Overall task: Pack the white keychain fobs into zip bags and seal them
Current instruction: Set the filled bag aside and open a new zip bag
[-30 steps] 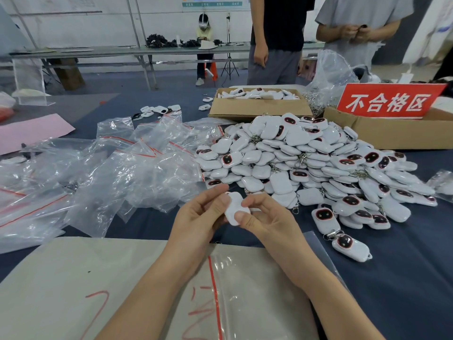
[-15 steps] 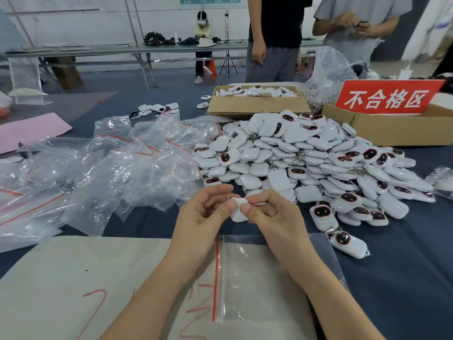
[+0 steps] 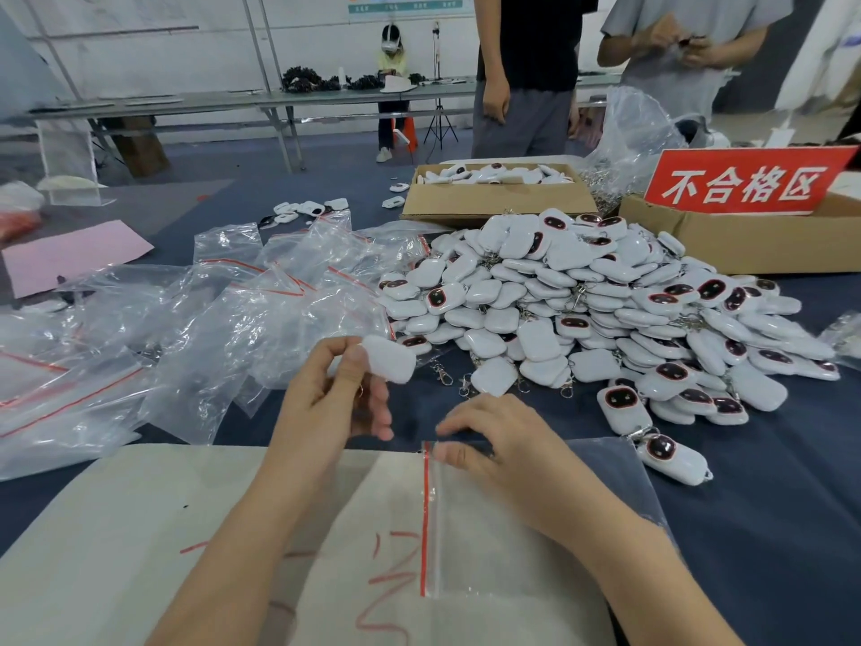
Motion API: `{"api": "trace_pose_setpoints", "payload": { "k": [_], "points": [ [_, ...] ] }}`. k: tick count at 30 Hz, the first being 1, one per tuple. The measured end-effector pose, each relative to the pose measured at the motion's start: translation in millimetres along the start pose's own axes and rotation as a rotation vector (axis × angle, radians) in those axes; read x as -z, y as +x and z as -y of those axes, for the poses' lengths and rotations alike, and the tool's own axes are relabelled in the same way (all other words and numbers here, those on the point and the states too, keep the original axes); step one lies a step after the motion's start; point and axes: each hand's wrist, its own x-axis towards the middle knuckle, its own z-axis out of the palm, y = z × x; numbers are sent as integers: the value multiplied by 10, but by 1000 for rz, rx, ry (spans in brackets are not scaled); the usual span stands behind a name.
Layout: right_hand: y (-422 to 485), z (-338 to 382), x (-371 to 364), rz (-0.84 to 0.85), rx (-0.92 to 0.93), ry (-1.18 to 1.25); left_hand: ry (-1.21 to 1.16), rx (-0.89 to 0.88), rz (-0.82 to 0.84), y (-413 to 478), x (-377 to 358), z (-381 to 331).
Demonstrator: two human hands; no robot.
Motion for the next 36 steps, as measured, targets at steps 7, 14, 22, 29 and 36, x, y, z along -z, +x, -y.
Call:
{"api": "trace_pose_setpoints", "payload": {
  "k": [7, 14, 22, 29, 36],
  "points": [
    [-17, -69, 58, -32, -73, 233, -424, 239, 55, 43, -80, -6],
    [-25, -111, 100, 20, -85, 192, -11, 113, 44, 51, -3, 170],
    [-28, -185, 196, -159, -211, 292, 123, 81, 185, 17, 41, 118],
    [-15, -176, 210, -386, -256, 386, 248, 93, 374, -122, -82, 90],
    [-10, -178, 189, -423, -292, 361, 365, -15, 340, -214, -286, 167]
  ]
}}
